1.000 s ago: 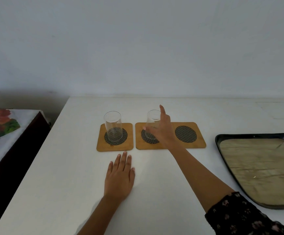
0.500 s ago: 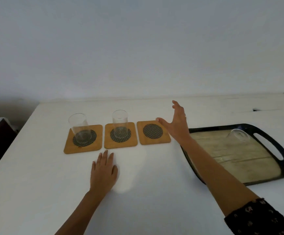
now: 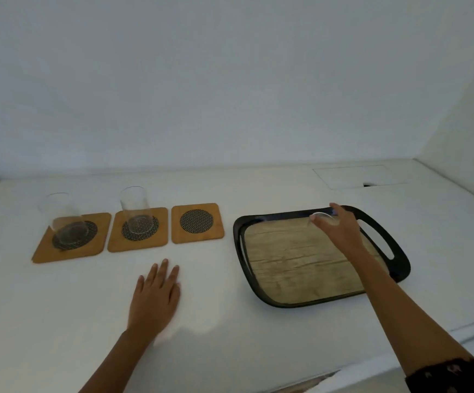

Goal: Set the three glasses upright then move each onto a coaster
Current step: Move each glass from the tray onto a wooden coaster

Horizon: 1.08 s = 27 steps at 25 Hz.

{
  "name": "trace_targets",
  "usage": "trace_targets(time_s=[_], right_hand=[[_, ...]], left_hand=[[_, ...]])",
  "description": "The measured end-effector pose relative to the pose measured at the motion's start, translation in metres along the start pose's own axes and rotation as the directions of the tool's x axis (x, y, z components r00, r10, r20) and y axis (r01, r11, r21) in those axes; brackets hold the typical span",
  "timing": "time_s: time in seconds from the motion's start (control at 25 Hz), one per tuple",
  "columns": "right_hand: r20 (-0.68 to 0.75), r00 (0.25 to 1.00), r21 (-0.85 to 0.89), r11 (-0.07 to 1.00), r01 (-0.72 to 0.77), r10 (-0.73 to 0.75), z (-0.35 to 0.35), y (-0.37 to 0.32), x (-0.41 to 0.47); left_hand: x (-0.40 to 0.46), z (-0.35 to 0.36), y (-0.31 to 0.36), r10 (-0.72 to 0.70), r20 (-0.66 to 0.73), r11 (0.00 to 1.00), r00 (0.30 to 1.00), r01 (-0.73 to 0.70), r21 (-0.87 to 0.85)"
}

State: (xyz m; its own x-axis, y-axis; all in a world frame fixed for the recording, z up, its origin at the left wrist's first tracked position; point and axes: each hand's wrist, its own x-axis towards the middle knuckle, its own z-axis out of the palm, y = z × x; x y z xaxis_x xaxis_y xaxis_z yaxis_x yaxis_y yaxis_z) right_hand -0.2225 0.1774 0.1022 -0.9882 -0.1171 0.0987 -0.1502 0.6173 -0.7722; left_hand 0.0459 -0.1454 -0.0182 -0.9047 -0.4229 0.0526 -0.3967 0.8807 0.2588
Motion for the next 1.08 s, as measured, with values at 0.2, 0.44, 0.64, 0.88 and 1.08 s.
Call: trace_targets(time_s=[0.2,0.44,0.64,0.88,1.08], right_hand=[[0.129,0.992,0.136,0.99,-0.022,0.004,0.004,0.027,-0.01],[0.029,0.999,0.179,0.983,-0.03,0.025,0.019,0.036,-0.01],[-0.052,0.996,0.209,0.976,-0.06,0.072,0.026,0.03,-0.006],[-0.119,0.993,0.242,0.97,0.007,0.022,0.051,-0.02,0.005],[-0.046,0.996,0.32,0.944,0.087,-0.076,0.102,-0.095,0.012]], left_hand=[[0.0,0.002,0.001,-0.022,-0.006,1.0,1.0,0.022,-0.018],[0.001,0.003,0.001,-0.021,0.005,1.0,1.0,0.021,-0.024],[0.002,-0.001,0.001,-0.021,0.007,0.998,1.0,0.021,-0.057],[0.003,-0.015,-0.017,-0.096,-0.032,0.993,0.995,0.094,-0.072],[0.002,-0.025,-0.056,-0.206,-0.043,0.978,0.978,0.205,-0.023]])
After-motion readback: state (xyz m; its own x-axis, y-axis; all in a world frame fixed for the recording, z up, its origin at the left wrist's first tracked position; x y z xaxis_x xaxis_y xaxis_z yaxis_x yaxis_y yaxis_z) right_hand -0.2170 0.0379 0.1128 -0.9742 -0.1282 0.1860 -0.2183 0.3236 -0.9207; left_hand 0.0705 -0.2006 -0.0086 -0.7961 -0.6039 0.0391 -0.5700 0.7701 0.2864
